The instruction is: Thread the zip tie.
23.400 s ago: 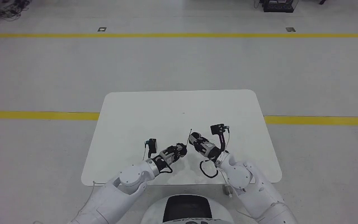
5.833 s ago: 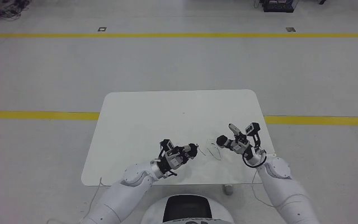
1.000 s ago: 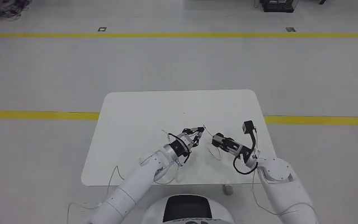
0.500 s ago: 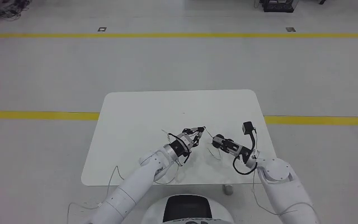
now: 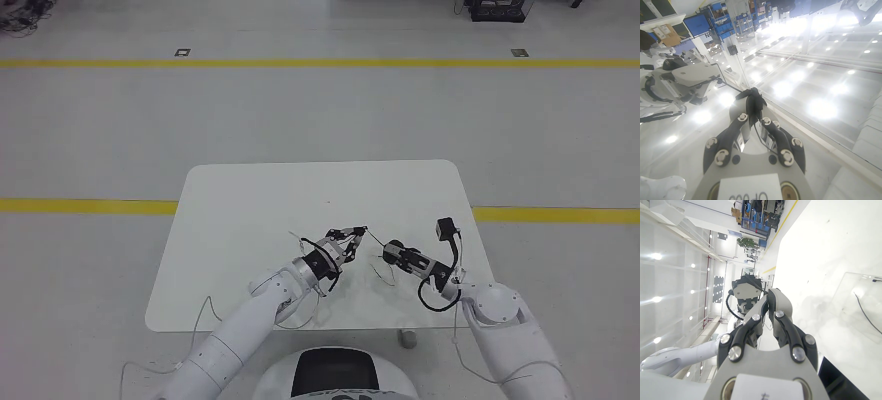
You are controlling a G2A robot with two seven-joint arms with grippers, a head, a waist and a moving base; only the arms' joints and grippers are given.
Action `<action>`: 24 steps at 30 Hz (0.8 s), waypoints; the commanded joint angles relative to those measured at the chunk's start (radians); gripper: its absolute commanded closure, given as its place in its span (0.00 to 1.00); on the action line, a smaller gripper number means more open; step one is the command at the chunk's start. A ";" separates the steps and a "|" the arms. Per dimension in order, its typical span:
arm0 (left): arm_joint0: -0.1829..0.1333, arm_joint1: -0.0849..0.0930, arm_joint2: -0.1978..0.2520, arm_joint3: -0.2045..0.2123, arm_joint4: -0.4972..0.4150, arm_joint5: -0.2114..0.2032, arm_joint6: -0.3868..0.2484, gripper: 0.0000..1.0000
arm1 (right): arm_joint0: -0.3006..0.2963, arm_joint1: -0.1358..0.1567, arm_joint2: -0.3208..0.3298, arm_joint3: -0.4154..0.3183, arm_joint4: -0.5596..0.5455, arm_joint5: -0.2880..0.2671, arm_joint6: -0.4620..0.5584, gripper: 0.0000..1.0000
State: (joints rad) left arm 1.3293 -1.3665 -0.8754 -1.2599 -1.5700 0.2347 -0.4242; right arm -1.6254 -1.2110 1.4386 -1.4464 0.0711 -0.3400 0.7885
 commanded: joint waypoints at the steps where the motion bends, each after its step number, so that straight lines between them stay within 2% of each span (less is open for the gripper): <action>1: 0.000 0.000 0.000 0.000 0.000 0.000 0.000 1.00 | 0.000 0.001 0.001 0.001 0.000 0.000 -0.001 1.00; 6: 0.000 0.000 0.000 0.000 0.000 0.000 0.000 1.00 | 0.001 0.003 0.005 0.008 -0.001 0.000 -0.007 1.00; 7: 0.000 0.000 0.000 0.000 0.000 0.000 0.000 1.00 | 0.001 0.004 0.008 0.011 -0.001 0.000 -0.010 0.61; 8: 0.000 0.000 0.000 0.000 0.000 0.000 0.000 1.00 | 0.001 0.005 0.013 0.014 0.001 0.000 -0.014 0.05; 9: 0.000 0.000 0.000 0.000 0.000 0.000 0.000 1.00 | 0.002 0.006 0.017 0.017 0.001 0.000 -0.016 0.00; 16: 0.000 0.000 0.000 0.000 0.000 0.000 0.000 1.00 | 0.007 0.015 0.063 0.036 0.029 0.000 -0.016 0.00; 24: 0.000 0.000 0.000 0.000 0.000 0.000 0.000 1.00 | 0.007 0.015 0.063 0.036 0.029 0.000 -0.016 0.00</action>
State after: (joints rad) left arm 1.3292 -1.3665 -0.8754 -1.2599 -1.5700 0.2347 -0.4242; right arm -1.6184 -1.1965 1.5013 -1.4101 0.1002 -0.3400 0.7726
